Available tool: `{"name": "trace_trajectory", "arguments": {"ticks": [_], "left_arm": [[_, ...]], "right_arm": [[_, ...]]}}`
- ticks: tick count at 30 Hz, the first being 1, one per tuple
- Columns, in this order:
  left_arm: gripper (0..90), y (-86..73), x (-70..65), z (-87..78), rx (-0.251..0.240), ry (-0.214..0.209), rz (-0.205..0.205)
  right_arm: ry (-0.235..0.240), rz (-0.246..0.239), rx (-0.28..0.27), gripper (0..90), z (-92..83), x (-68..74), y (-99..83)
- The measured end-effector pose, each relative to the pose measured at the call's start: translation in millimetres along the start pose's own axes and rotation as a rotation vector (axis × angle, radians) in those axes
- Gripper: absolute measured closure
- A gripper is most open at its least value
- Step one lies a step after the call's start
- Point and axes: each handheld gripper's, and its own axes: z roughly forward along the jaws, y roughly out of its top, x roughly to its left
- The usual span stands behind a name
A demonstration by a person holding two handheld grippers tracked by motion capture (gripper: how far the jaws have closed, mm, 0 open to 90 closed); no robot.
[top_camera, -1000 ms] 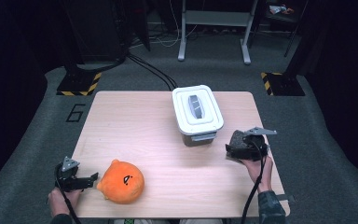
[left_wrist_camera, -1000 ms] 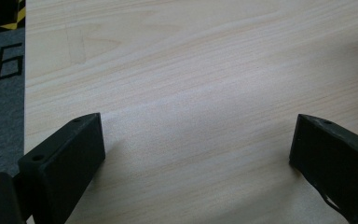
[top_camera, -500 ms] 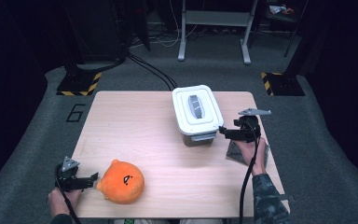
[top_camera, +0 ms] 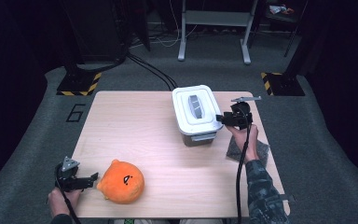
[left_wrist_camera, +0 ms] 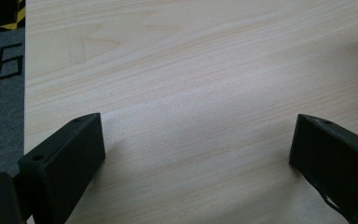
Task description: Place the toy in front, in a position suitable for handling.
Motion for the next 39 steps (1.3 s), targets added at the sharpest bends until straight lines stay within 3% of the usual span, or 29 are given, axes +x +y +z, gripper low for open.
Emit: {"name": "trace_trajectory", "arguments": {"ticks": [6, 14, 39], "left_arm": [[3.0, 0.0, -0.1, 0.0, 0.000, 0.000, -0.001], [3.1, 0.0, -0.2, -0.2, 0.000, 0.000, 0.000], [3.1, 0.0, -0.1, -0.1, 0.000, -0.001, 0.000]], "right_arm": [[0.030, 0.032, 0.008, 60.4, 10.1, -6.1, 1.4], [0.035, 0.047, 0.012, 61.8, 10.0, -5.8, 2.0], [0.057, 0.035, 0.010, 60.4, 14.5, 5.4, 1.3]]}}
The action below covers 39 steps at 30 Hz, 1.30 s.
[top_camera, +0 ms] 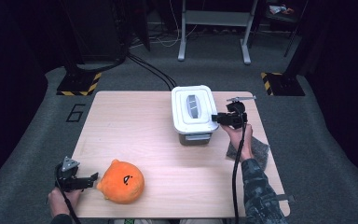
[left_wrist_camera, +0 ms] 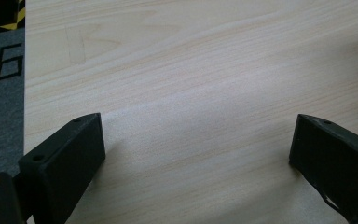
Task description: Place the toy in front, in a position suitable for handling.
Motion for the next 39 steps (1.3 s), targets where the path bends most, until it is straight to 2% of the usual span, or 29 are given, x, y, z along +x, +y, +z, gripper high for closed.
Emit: {"name": "trace_trajectory", "arguments": {"ticks": [9, 18, 21, 29, 32, 36, 39], "left_arm": [[3.1, 0.0, 0.0, -0.1, 0.000, 0.000, 0.001], [3.1, -0.1, -0.1, -0.1, 0.000, 0.001, 0.000], [3.1, 0.0, -0.2, -0.1, 0.000, 0.001, 0.000], [3.1, 0.0, -0.1, -0.1, 0.000, 0.001, 0.000], [3.1, 0.0, -0.1, -0.1, 0.000, 0.000, 0.000], [3.1, 0.0, 0.0, -0.1, 0.000, 0.000, 0.001], [3.1, 0.0, 0.0, 0.0, 0.000, 0.000, 0.001]], "right_arm": [[0.025, 0.001, 0.014, 60.4, 1.6, 5.1, -0.1], [0.042, -0.022, 0.012, 60.1, 6.2, 15.1, 0.0], [0.048, -0.008, 0.018, 59.7, 6.8, 18.7, -0.1], [0.063, -0.025, 0.016, 58.0, 11.1, 25.5, -0.2], [0.066, -0.012, 0.021, 57.7, 12.3, 29.6, -0.6], [0.073, -0.026, 0.020, 57.6, 14.6, 33.0, -0.3], [0.079, -0.015, 0.023, 57.0, 16.4, 37.2, -0.3]]}}
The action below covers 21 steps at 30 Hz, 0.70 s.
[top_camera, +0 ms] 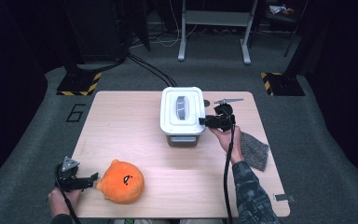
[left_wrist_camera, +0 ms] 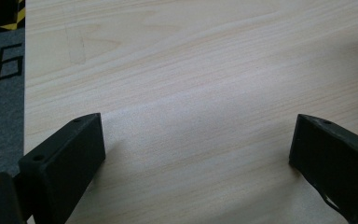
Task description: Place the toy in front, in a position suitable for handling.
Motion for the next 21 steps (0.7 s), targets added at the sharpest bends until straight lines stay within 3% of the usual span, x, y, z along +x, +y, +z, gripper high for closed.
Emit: {"name": "trace_trajectory", "arguments": {"ticks": [16, 21], "left_arm": [[3.1, 0.0, 0.0, 0.0, 0.000, 0.000, 0.000], [3.1, 0.0, 0.0, 0.0, 0.000, 0.000, 0.000]], "right_arm": [[0.034, -0.009, 0.000, 52.7, 13.0, 19.8, 0.3], [0.054, 0.010, 0.009, 48.3, 18.0, 27.2, -0.2]]}}
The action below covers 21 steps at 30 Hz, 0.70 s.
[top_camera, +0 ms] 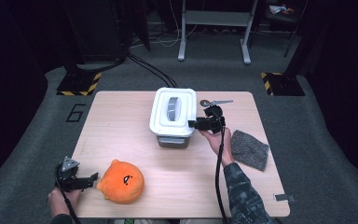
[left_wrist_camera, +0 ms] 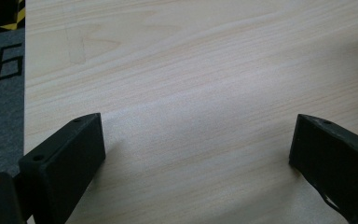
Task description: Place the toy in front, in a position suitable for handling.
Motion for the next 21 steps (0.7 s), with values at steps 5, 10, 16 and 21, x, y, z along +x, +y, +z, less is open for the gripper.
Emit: {"name": "trace_trajectory", "arguments": {"ticks": [5, 10, 16, 21], "left_arm": [[3.1, 0.0, 0.0, 0.0, 0.000, 0.000, 0.000], [3.1, 0.0, 0.1, 0.0, 0.000, 0.000, 0.001], [3.1, 0.0, 0.1, 0.1, -0.001, 0.001, 0.000], [3.1, 0.0, 0.1, 0.1, -0.001, 0.001, -0.001]], "right_arm": [[0.007, 0.002, -0.011, 47.8, 4.5, 5.7, -0.5], [0.015, 0.015, -0.009, 46.0, 8.5, 11.6, -0.6], [0.024, 0.009, -0.012, 42.8, 14.7, 21.6, -1.4], [0.027, 0.010, -0.021, 40.8, 21.6, 30.4, -1.1]]}}
